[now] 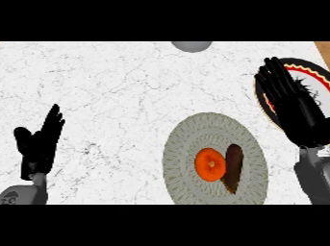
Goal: Pick the squash from the placemat and place it in the plate
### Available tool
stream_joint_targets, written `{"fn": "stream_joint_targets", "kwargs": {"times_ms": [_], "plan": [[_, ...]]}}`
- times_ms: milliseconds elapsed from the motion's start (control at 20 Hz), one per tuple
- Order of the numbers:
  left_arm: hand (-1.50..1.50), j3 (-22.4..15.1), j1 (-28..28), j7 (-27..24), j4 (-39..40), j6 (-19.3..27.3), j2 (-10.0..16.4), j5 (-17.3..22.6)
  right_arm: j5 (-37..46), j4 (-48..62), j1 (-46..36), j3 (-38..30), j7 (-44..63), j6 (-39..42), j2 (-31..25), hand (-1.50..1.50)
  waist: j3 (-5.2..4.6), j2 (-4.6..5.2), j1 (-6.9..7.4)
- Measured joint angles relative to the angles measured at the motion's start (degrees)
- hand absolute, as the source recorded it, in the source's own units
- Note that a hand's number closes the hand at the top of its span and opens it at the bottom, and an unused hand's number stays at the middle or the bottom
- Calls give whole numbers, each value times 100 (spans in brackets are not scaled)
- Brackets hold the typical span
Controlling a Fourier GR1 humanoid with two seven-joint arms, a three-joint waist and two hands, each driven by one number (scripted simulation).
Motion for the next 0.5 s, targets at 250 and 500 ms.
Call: {"fn": "stream_joint_targets", "kwargs": {"times_ms": [250, 500], "plan": [[0, -70, 100, 52, 32, -128, -104, 59, 659, -426, 192, -450, 62, -892, -346, 150, 106, -166, -146], [0, -111, 253, 133, -80, -246, -191, 182, 1978, -330, 783, -939, 287, -2081, -1063, -150, 103, -227, -464]]}}
